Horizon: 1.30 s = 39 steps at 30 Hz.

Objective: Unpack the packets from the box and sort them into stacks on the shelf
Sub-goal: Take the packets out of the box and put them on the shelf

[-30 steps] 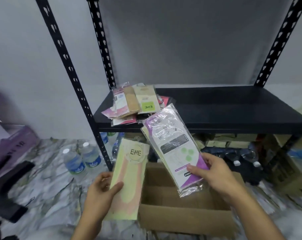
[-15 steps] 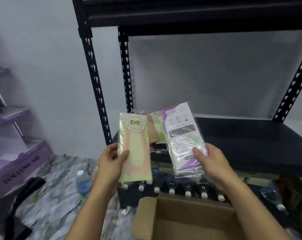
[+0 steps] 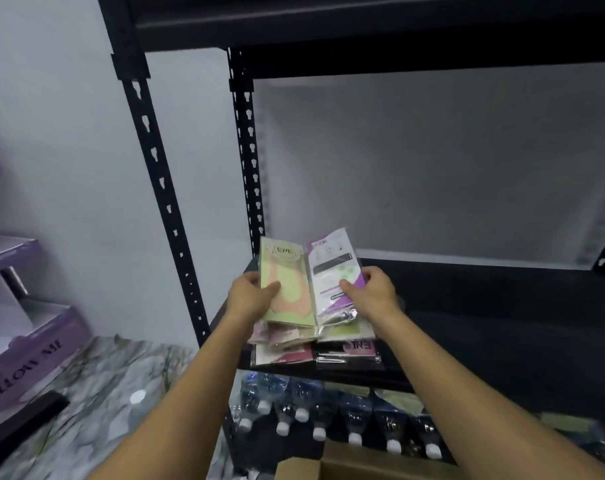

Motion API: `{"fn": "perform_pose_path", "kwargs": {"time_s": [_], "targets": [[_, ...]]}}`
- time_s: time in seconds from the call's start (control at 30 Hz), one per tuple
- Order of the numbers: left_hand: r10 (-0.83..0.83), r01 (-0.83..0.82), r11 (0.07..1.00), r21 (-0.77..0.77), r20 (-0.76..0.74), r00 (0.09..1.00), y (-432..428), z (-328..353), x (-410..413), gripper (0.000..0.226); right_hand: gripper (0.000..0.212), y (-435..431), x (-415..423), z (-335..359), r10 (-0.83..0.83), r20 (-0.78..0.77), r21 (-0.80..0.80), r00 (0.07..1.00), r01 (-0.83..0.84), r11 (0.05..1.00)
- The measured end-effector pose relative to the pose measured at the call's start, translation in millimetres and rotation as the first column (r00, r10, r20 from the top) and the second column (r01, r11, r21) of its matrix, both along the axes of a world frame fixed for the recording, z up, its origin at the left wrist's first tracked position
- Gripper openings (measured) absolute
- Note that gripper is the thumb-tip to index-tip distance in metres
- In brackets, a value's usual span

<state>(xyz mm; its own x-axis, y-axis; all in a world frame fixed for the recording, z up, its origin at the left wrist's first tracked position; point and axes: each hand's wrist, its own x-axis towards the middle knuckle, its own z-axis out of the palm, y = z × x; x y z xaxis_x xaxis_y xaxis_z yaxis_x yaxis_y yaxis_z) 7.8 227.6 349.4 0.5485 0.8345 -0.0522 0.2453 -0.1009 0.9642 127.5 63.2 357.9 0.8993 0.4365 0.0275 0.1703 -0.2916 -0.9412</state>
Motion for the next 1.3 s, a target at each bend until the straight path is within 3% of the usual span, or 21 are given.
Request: {"fn": "perform_pose_path", "kwargs": {"time_s": [0.03,0.1,0.17,0.37,0.7,0.97,1.3], "targets": [[-0.017,0.05,0.987,0.155,-0.211,0.977,1.7,-4.5,3.9,0.039,0.035,3.6,0.5,-1.5,-0.007,0.091,-0.1,0.996,0.016,0.995],[0.047,0.205,0.908,0.366,-0.573,0.818,1.5,-12.2,5.4,0.055,0.043,6.2,-0.8,-6.0,0.054,0.257,-0.383,0.965,0.05,0.922],[0.038,0.279,0.89,0.36,-0.669,0.742,-0.5,-16.0,2.6,0.071,0.053,4.6,-3.5,-10.6,0.137,0.303,-0.565,0.943,0.062,0.823],[-0.06,0.269,0.917,0.295,-0.564,0.824,-3.5,-17.1,-17.5,0.08,0.067,-5.4,-17.9,-8.1,0.16,0.356,-0.56,0.921,0.074,0.825],[-0.07,0.166,0.907,0.388,-0.25,0.966,-54.5,-10.6,-65.7,0.068,0.055,-54.1,-63.2,7.9,0.146,0.31,-0.427,0.939,0.0,0.904],[-0.145,0.154,0.934,0.324,-0.05,0.988,-92.1,-21.3,-81.9,0.059,0.047,-89.1,-85.3,1.2,0.113,0.364,-0.32,0.925,0.01,0.947],[-0.099,0.089,0.914,0.395,0.006,0.995,-94.6,-25.5,-63.2,0.058,0.047,-100.0,-70.3,-14.9,0.187,0.382,-0.269,0.905,-0.085,0.959]]}}
